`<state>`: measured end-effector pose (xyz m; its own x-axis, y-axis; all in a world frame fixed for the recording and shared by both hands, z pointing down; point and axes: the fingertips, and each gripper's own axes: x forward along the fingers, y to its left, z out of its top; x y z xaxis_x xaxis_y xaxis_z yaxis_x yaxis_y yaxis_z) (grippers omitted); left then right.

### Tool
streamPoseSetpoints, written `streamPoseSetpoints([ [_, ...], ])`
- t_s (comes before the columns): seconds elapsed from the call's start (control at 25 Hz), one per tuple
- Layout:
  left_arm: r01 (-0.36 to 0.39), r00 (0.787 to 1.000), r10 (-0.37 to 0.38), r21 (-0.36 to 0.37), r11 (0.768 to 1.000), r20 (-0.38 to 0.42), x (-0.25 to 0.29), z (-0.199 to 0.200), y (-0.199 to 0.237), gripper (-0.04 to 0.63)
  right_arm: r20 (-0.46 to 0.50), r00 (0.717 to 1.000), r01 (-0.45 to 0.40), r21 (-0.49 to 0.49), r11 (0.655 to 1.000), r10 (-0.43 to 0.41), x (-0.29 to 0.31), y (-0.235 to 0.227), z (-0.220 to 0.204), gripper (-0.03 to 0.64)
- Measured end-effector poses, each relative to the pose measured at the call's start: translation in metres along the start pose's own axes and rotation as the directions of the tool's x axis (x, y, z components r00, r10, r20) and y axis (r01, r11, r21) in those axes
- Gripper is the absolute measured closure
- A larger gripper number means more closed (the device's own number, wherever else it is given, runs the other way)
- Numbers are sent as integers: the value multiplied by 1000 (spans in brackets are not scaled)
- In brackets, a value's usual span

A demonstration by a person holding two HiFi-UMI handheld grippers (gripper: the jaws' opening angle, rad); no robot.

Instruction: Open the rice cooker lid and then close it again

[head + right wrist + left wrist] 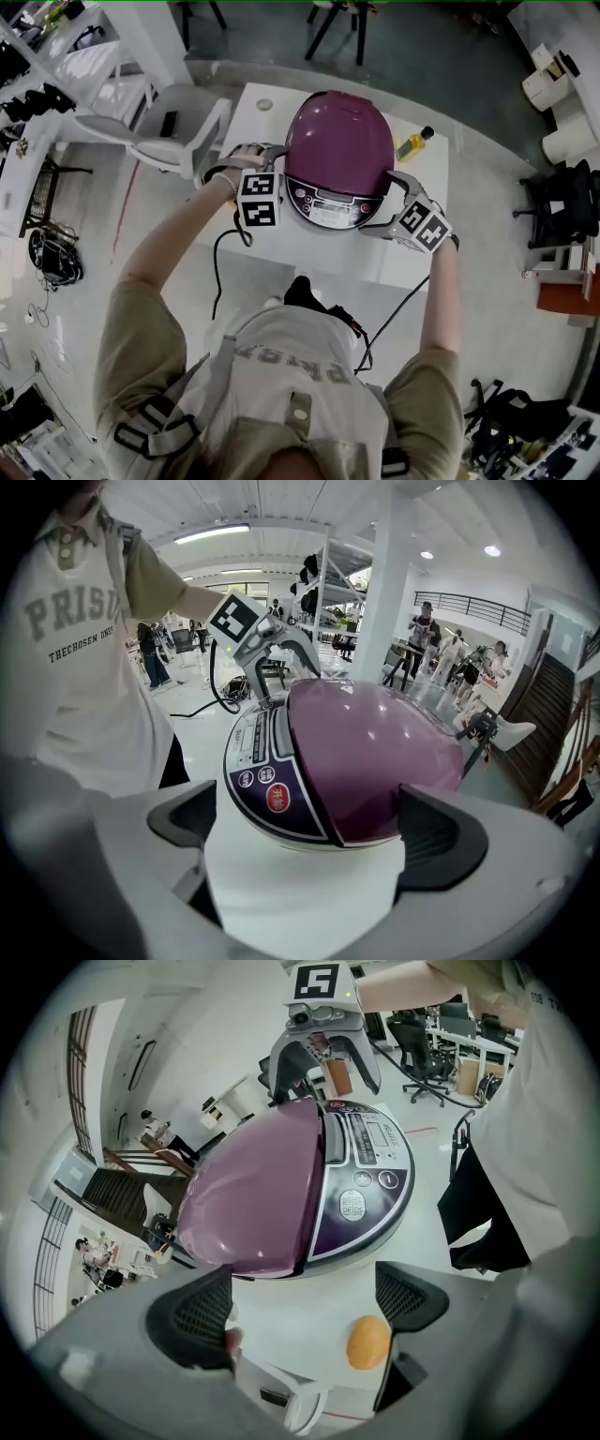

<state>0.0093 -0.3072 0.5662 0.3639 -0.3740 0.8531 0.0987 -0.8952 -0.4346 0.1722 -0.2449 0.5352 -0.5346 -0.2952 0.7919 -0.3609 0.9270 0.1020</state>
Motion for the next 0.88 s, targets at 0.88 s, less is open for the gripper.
streamPoseSetpoints([
  [0.88, -3, 999, 4, 44, 999, -35, 5, -3, -1, 107, -32, 999, -38, -19, 999, 37, 3, 3, -4, 40],
])
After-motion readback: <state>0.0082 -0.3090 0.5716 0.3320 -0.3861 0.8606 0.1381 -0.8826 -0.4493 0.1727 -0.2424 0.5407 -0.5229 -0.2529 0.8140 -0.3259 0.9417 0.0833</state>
